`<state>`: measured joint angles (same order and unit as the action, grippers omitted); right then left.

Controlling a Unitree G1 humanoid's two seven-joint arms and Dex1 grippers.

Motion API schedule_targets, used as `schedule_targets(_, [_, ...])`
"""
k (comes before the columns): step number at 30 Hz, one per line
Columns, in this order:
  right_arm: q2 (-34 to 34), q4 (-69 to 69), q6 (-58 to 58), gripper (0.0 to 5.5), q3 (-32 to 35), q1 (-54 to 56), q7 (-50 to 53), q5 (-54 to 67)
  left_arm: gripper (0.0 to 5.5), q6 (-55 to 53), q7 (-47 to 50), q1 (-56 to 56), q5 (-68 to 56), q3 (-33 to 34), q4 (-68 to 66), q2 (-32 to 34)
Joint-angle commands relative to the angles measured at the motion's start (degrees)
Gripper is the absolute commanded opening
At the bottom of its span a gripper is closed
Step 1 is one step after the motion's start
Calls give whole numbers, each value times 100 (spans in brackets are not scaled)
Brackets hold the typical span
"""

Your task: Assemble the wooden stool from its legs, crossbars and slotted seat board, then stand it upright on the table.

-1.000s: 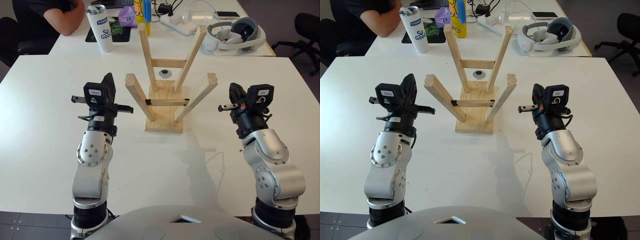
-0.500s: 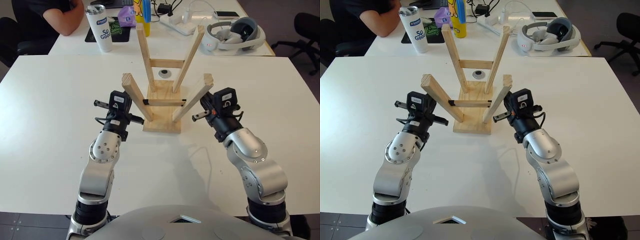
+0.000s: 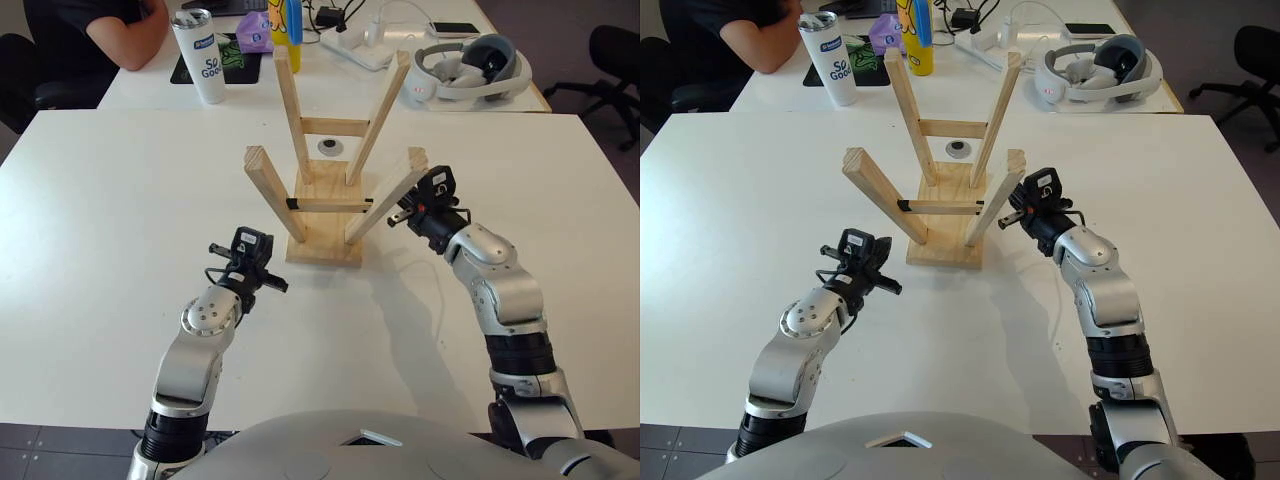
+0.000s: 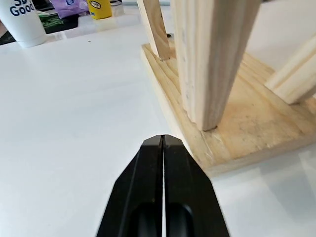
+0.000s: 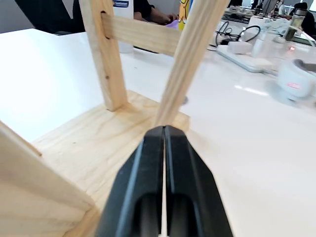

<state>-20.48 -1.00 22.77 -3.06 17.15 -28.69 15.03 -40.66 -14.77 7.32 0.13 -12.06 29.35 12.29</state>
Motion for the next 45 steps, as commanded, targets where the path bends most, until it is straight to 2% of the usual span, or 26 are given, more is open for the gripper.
schedule_targets(1, [-226,-1267,-713,0,-70,524,-1034,-29,1,-274,-444,-122,-29,-350,-85,425])
schedule_targets(5, [-148,-1635,-1077,0,-96,627,-1900,176,1,-428,-661,-127,-60,-642,-122,577])
schedule_targets(10, [68,-1136,-1003,0,-195,559,-2327,428,1,-396,-687,-126,-2,-731,-286,677])
schedule_targets(19, [-174,550,-102,0,-1158,30,-3103,625,1,359,-790,-781,44,-82,-1551,1033])
schedule_targets(23, [5,1048,32,0,-1458,0,-2669,415,1,648,-954,-928,58,-15,-1885,1202])
schedule_targets(25, [-28,1060,-570,0,-1277,-61,-1940,-289,1,690,-1010,-960,66,-67,-1866,1216])
schedule_targets(28, [88,2410,-545,0,-750,-642,-1308,-108,1,636,-996,-713,15,-117,-1529,1127])
schedule_targets(31, [220,3847,660,0,-400,-828,-916,1389,1,639,-908,-457,54,-144,-1359,1092])
schedule_targets(32, [247,4095,1147,0,-38,-572,-414,2658,1,667,-913,-425,66,-159,-1381,1101])
schedule_targets(34, [-170,3772,1398,0,850,751,807,5691,1,711,-855,-294,73,-119,-1377,1098])
schedule_targets(35, [-318,3346,1273,0,1255,1458,1328,6715,1,733,-825,-251,82,-97,-1387,1100])
schedule_targets(37, [-496,2398,925,0,1978,2410,1966,7488,1,754,-792,-248,76,-54,-1418,1087])
schedule_targets(39, [-754,1383,777,0,2669,2786,2149,7107,1,782,-769,-267,69,-2,-1442,1079])
schedule_targets(41, [-1236,555,727,0,3053,2502,1955,5978,1,836,-705,-241,58,105,-1431,1075])
schedule_targets(43, [-1795,209,624,0,2805,1749,1474,4652,1,870,-651,-186,42,238,-1400,1099])
schedule_targets(45, [-2046,-4,483,0,2196,841,1186,3557,1,891,-580,-107,46,361,-1324,1108])
